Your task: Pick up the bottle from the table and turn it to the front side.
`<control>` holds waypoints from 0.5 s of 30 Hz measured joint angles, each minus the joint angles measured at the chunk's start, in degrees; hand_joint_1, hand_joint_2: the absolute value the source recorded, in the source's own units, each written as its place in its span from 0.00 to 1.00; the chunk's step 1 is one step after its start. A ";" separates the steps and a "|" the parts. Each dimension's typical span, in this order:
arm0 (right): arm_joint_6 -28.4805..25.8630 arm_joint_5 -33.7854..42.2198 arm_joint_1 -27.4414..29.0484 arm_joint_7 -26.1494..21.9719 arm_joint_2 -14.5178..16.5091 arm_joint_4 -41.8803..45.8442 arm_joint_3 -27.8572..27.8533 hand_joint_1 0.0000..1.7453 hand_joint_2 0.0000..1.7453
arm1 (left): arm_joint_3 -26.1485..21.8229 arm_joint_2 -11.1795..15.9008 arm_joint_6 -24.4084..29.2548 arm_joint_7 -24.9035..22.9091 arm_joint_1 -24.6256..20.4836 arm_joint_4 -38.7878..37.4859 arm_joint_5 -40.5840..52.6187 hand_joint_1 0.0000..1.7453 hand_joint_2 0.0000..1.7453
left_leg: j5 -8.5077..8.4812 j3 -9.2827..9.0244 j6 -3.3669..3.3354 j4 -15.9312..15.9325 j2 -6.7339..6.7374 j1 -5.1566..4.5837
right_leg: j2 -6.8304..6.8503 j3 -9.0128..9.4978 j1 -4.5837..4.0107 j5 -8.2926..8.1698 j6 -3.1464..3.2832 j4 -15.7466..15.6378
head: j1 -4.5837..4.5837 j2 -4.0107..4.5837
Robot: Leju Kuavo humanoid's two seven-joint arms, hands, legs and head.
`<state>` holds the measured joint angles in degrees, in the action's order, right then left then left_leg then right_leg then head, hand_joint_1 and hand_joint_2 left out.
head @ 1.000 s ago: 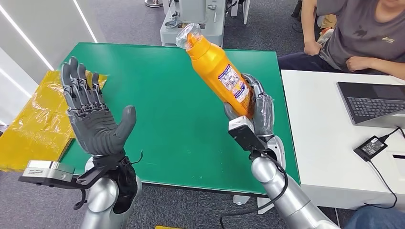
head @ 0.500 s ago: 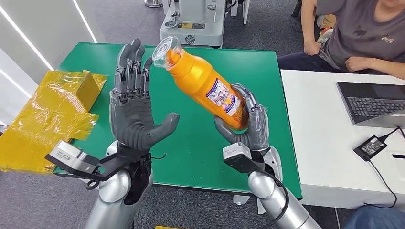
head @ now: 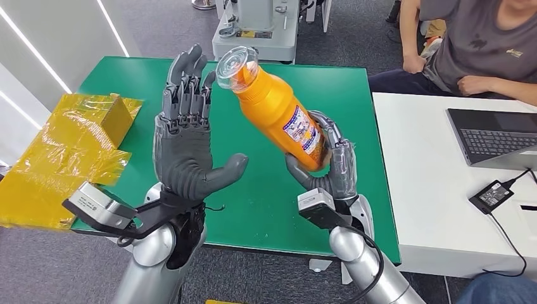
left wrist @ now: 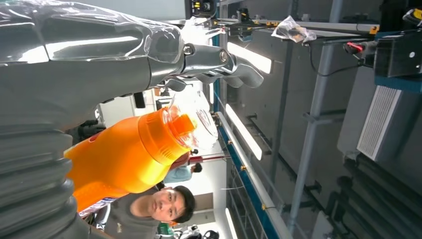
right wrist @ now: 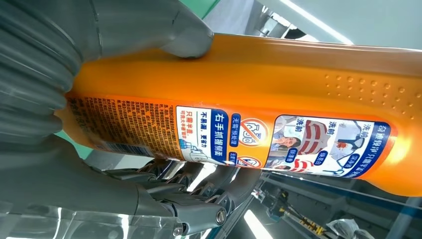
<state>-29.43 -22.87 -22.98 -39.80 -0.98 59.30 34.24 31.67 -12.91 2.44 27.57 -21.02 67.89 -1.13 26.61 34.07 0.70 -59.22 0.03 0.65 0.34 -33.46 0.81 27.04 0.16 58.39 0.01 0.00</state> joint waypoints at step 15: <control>-2.90 4.65 0.07 -0.20 0.00 2.53 2.73 1.00 1.00 | -0.34 -0.64 2.12 -0.20 -0.45 -2.60 -0.27 0.00 1.00 | 0.00 0.00 0.00 0.00 0.00 0.00 | 0.00 0.00 0.00 0.00 0.00 0.01 | -0.01 0.00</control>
<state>-32.33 -18.22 -22.91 -40.00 -0.98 61.83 36.98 31.33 -13.55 4.56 27.36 -21.47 65.29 -1.39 26.61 34.07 0.70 -59.22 0.03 0.66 0.34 -33.46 0.81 27.04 0.16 58.40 0.00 0.00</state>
